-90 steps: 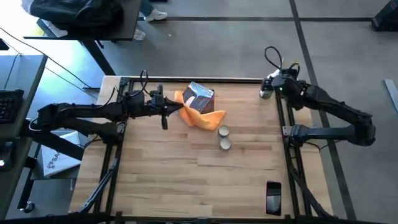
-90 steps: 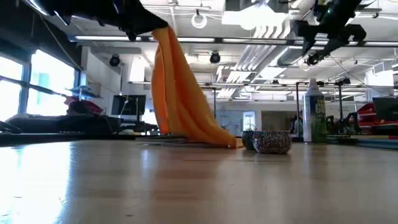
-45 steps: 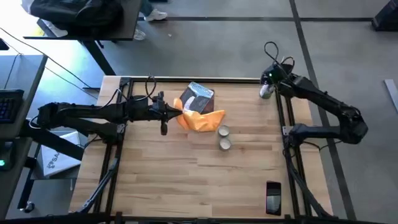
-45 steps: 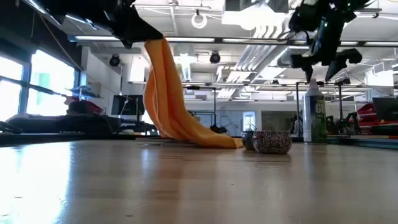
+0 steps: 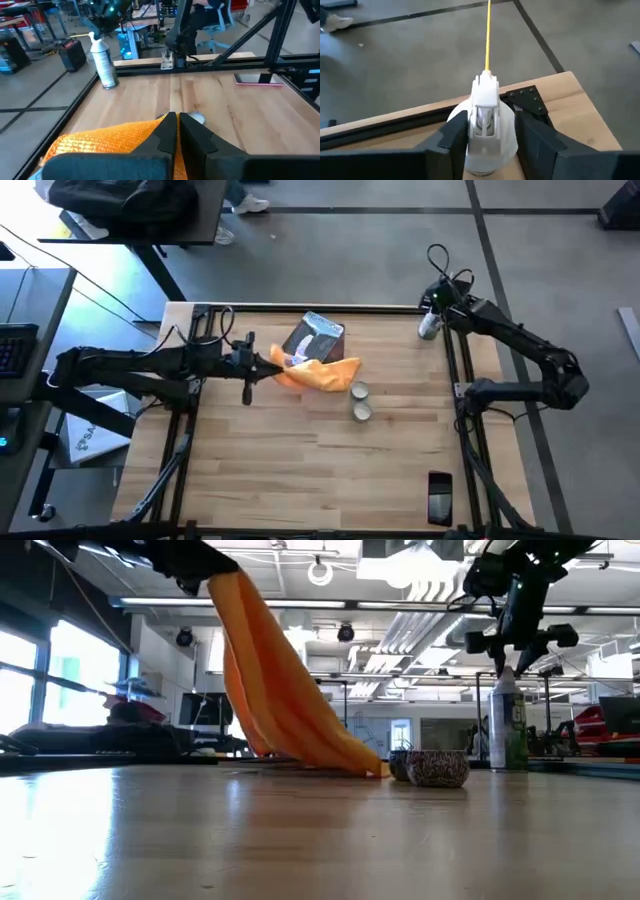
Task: Apply microfiber cloth
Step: Spray the pink phone using the white spray bottle
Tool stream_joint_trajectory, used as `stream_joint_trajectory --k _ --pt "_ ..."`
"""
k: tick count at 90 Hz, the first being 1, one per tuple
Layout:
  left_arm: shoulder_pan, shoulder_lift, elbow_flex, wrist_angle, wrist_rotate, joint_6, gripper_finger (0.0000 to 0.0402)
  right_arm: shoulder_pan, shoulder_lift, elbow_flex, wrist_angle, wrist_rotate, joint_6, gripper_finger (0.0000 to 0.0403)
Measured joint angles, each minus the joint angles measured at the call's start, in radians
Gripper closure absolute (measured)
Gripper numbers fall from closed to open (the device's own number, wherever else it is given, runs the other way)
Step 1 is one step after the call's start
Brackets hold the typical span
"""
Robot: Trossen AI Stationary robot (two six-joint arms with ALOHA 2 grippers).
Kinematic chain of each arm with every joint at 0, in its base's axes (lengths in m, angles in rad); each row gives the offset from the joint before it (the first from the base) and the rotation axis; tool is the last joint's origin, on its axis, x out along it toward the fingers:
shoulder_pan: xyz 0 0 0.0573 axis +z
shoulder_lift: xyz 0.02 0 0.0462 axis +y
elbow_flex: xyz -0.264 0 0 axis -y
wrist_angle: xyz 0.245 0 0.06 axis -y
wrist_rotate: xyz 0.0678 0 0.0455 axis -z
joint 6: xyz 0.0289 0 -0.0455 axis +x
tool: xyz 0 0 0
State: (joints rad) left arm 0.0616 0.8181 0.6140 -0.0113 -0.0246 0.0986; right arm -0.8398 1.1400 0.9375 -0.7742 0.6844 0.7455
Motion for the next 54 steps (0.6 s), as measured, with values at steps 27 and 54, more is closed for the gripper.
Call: stream_joint_trajectory --k 27,54 --pt "-0.042 -0.065 0.000 -0.094 0.034 0.027 0.0402 0.057 -0.004 0.000 -0.001 0.066 -0.115 0.0371" --pt "-0.042 -0.066 0.000 -0.170 -0.051 0.037 0.0402 0.192 -0.097 0.052 -0.010 0.022 -0.349 0.0371"
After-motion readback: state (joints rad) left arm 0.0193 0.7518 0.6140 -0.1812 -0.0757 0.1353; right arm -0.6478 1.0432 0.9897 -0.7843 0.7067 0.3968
